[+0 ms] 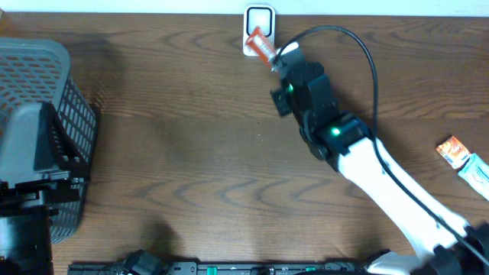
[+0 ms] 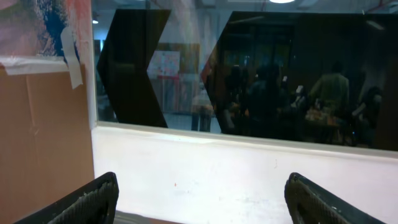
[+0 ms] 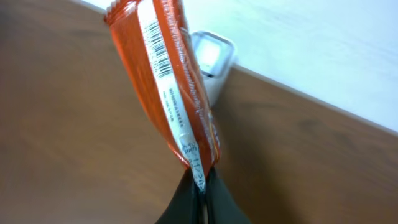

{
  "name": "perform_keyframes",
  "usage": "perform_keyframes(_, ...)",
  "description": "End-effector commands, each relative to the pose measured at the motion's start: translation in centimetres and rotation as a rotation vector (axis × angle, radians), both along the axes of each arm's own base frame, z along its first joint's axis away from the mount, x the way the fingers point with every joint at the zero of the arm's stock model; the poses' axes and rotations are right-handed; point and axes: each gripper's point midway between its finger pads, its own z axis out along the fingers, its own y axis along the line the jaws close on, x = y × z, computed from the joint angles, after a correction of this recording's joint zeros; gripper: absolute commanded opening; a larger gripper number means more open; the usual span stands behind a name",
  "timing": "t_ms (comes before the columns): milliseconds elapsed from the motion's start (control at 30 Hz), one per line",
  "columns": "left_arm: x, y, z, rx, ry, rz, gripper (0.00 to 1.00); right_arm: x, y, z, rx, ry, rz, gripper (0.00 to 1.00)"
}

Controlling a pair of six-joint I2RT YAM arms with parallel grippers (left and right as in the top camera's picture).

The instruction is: Scan the item barcode

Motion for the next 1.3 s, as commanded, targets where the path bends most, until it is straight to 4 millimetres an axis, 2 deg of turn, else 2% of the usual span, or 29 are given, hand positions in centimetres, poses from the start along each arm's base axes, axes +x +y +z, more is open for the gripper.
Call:
perform_keyframes(0,-0.2,0.1,0.0,-0.01,-0.006,-0.004,0.86,4.8,-5.5,-0.9,-0.222,-0.107,-0.249,0.01)
perform_keyframes(133,-0.1,0.0,0.0,-0.01,-0.004,-0.005,0.86,8.6,-7.0,-1.5,-0.412,-0.205,-0.335,0.01)
perform_keyframes(167,-0.1,0.0,-0.1,-0.008,-0.002,-0.004,0.86,10.1,-7.0,-1.5,-0.491,-0.244,-0.342,0.01)
perform_keyframes(333,-0.1,0.0,-0.3,-0.003,0.007,-0.005,0.86,14.8,-5.8,-1.7,-0.704,-0.327,-0.334,0.01)
perform_keyframes(433,-0.1,0.0,-0.3,-0.003,0.007,-0.005,0.86,17.2,-4.8,-2.0,-0.765,-0.341,-0.342,0.01)
perform_keyframes(500,-0.1,0.0,-0.3,-0.003,0.007,-0.004,0.86,17.8,-5.0,-2.2,-0.735,-0.335,-0.41,0.01)
perform_keyframes(567,-0.1,0.0,-0.3,-0.002,0.008,-0.004,0.86,17.6,-5.6,-3.1,-0.655,-0.313,-0.489,0.01)
perform_keyframes(600,-0.1,0.0,-0.3,-0.002,0.008,-0.004,0.86,17.4,-5.8,-4.2,-0.613,-0.28,-0.506,0.04)
perform_keyframes(633,-0.1,0.0,-0.3,-0.003,0.007,-0.004,0.86,17.1,-6.0,-5.1,-0.572,-0.249,-0.519,0.11)
perform_keyframes(667,-0.1,0.0,-0.3,-0.002,0.008,-0.005,0.86,16.7,-6.2,-6.4,-0.518,-0.2,-0.523,0.24)
perform_keyframes(733,-0.1,0.0,-0.3,-0.002,0.008,-0.004,0.86,15.8,-5.8,-9.9,-0.419,-0.059,-0.456,0.59)
perform_keyframes(767,-0.1,0.0,-0.3,-0.002,0.008,-0.005,0.86,15.2,-5.5,-11.6,-0.359,0.023,-0.414,0.71)
perform_keyframes(800,-0.1,0.0,-0.3,-0.002,0.008,-0.004,0.86,14.5,-5.0,-13.4,-0.274,0.119,-0.371,0.78)
perform_keyframes(833,-0.1,0.0,-0.3,-0.002,0.008,-0.004,0.86,13.7,-4.7,-15.4,-0.134,0.241,-0.346,0.89)
perform_keyframes(867,-0.1,0.0,-0.3,-0.002,0.008,-0.005,0.86,13.3,-4.8,-16.3,-0.039,0.303,-0.356,0.95)
perform_keyframes(933,-0.1,0.0,-0.3,-0.003,0.008,-0.004,0.86,12.8,-5.4,-17.5,0.127,0.399,-0.4,0.98)
perform_keyframes(1000,-0.1,0.0,-0.3,-0.002,0.008,-0.004,0.86,12.6,-6.2,-18.0,0.211,0.456,-0.431,0.98)
perform_keyframes(1167,-0.1,0.0,-0.3,-0.002,0.008,-0.004,0.86,11.8,-8.9,-18.9,0.259,0.512,-0.541,0.99)
perform_keyframes(1267,-0.1,0.0,-0.4,-0.001,0.01,-0.004,0.86,10.3,-9.8,-20.6,0.283,0.586,-0.631,0.99)
